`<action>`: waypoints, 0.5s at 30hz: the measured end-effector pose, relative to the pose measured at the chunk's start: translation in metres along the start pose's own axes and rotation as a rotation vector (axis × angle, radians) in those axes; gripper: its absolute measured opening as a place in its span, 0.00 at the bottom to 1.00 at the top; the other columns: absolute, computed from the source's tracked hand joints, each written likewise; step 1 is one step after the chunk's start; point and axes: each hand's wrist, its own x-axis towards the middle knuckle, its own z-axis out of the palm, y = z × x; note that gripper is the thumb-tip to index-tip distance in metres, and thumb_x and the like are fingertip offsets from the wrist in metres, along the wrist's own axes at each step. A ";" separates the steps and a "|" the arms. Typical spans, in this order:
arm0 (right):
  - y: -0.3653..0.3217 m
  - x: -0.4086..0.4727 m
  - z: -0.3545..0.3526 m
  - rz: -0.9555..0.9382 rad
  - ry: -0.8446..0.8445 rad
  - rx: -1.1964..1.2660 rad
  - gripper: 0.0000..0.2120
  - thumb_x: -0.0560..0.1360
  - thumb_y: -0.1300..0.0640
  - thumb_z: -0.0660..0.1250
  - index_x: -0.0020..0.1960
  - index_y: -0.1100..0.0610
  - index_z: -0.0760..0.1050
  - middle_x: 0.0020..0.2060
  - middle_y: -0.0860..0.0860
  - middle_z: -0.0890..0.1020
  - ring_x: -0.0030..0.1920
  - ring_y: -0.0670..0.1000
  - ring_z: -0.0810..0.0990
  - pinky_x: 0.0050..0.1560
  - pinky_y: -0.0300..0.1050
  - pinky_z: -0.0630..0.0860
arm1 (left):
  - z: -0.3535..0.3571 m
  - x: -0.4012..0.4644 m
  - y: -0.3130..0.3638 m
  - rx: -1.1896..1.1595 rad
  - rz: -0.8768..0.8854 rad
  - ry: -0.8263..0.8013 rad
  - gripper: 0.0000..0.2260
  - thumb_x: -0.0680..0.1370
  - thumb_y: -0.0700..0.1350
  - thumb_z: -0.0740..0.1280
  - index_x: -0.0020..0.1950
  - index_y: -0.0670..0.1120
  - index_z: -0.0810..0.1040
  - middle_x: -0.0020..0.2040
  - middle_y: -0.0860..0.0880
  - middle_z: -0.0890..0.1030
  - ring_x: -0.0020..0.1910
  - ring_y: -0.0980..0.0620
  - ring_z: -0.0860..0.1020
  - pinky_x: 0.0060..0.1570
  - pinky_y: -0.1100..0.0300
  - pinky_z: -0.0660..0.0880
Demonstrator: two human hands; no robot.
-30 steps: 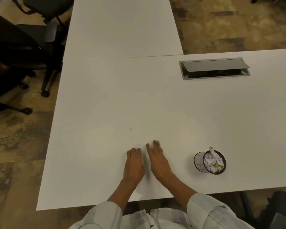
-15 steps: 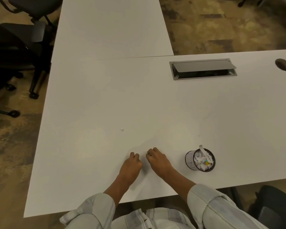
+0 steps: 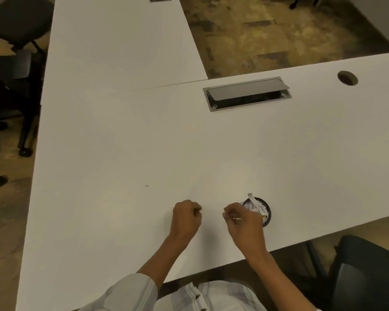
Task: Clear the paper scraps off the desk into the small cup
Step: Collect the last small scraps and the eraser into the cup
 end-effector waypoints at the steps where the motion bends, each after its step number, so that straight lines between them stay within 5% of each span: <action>1: 0.005 -0.003 -0.019 0.049 0.053 0.019 0.05 0.72 0.60 0.72 0.46 0.52 0.79 0.38 0.44 0.83 0.38 0.38 0.81 0.40 0.23 0.74 | 0.004 0.001 0.020 -0.075 0.044 -0.004 0.08 0.71 0.34 0.69 0.46 0.43 0.85 0.42 0.48 0.85 0.41 0.55 0.81 0.46 0.65 0.78; 6: 0.037 -0.002 -0.070 0.221 0.184 0.033 0.07 0.71 0.61 0.74 0.45 0.53 0.78 0.37 0.45 0.82 0.38 0.38 0.81 0.37 0.22 0.73 | 0.044 0.005 0.094 -0.226 0.189 -0.134 0.04 0.72 0.39 0.70 0.45 0.44 0.84 0.42 0.49 0.85 0.39 0.56 0.81 0.43 0.63 0.80; 15: 0.045 0.013 -0.065 0.151 0.039 -0.072 0.06 0.74 0.59 0.70 0.49 0.52 0.84 0.41 0.48 0.86 0.36 0.42 0.80 0.39 0.23 0.72 | 0.066 0.012 0.107 -0.154 0.245 -0.226 0.05 0.75 0.45 0.69 0.46 0.44 0.81 0.41 0.48 0.84 0.38 0.53 0.81 0.44 0.59 0.81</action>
